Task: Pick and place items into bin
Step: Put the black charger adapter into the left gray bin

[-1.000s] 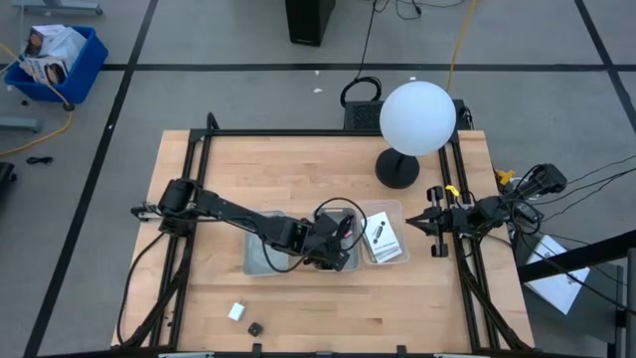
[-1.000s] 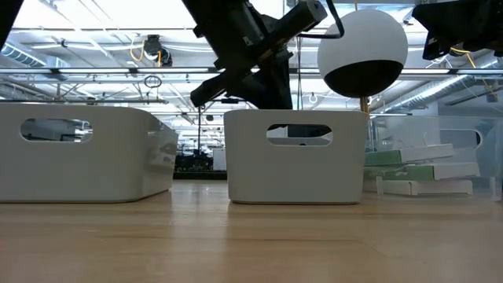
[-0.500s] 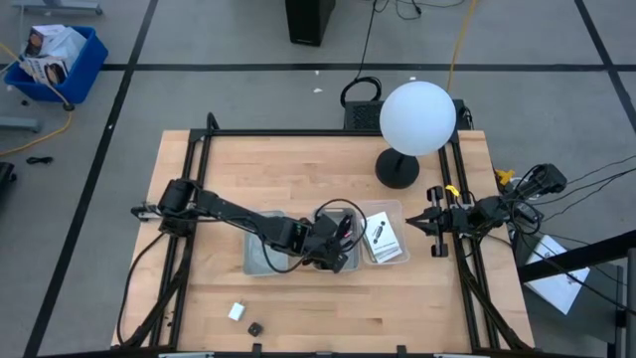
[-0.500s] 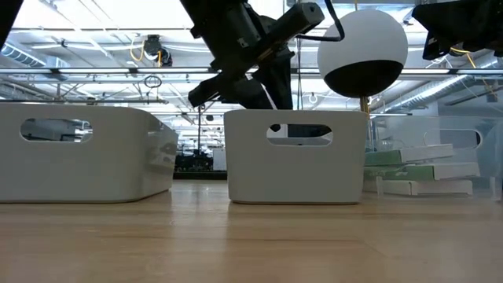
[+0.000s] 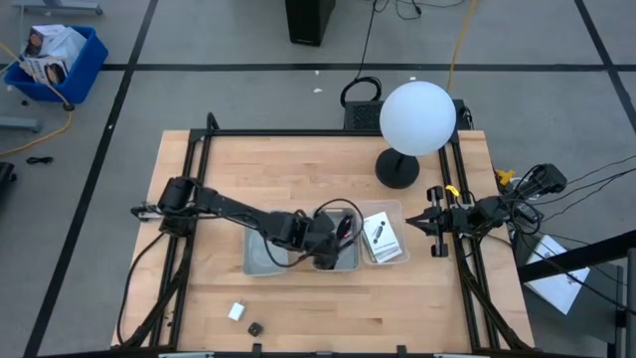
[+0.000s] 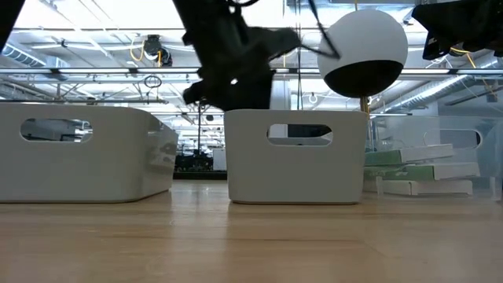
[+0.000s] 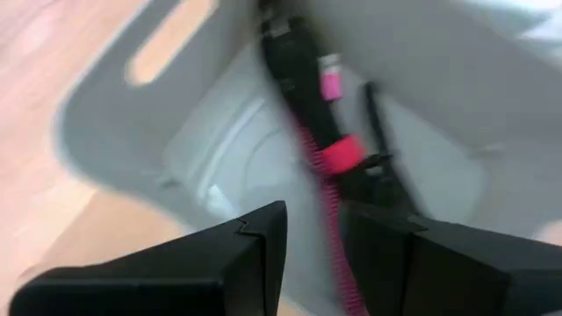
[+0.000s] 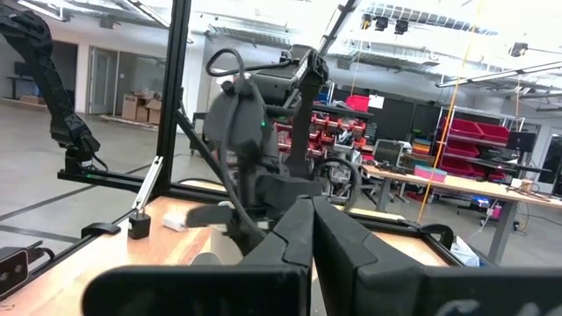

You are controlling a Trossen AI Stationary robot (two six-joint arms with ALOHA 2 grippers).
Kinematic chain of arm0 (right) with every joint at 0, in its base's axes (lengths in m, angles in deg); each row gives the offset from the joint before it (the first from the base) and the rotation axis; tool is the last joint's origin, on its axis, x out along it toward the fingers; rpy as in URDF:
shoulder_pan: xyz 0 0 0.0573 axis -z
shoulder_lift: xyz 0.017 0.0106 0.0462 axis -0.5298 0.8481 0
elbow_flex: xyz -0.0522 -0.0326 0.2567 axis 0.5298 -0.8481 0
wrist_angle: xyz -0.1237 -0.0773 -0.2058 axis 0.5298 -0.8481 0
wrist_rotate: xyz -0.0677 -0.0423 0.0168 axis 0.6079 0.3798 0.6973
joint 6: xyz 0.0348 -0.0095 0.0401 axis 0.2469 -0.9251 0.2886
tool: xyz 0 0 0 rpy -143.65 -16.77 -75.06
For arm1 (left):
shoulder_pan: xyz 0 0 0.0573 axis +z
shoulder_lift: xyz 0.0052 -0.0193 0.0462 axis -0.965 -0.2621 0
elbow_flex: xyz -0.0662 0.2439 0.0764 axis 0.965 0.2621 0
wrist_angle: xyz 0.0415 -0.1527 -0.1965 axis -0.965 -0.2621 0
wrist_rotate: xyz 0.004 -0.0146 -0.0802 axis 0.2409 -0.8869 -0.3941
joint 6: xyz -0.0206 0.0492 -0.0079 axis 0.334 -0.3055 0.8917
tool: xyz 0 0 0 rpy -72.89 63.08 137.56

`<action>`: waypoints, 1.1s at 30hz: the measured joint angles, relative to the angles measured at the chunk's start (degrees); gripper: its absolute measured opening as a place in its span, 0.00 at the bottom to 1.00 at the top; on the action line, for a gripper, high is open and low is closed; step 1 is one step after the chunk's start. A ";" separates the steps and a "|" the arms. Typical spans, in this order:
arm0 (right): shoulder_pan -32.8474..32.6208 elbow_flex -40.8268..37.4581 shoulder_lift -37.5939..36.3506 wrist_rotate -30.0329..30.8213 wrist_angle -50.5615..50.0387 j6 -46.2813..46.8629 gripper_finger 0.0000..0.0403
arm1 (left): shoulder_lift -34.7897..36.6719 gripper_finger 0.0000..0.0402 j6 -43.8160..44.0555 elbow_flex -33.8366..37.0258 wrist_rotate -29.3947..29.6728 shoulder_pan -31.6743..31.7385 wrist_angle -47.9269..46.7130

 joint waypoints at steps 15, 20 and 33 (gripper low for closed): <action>0.00 0.00 0.02 0.02 -0.12 -0.26 0.00 | 5.24 0.28 -12.00 -0.04 0.94 -1.23 0.25; 0.00 -0.01 0.02 0.02 -1.25 -1.30 0.00 | 11.67 0.28 -11.73 -0.06 -6.85 -5.35 -5.17; 0.00 -0.01 0.39 0.01 -1.84 0.14 0.00 | 14.99 0.28 2.60 0.86 -3.56 -24.95 -21.45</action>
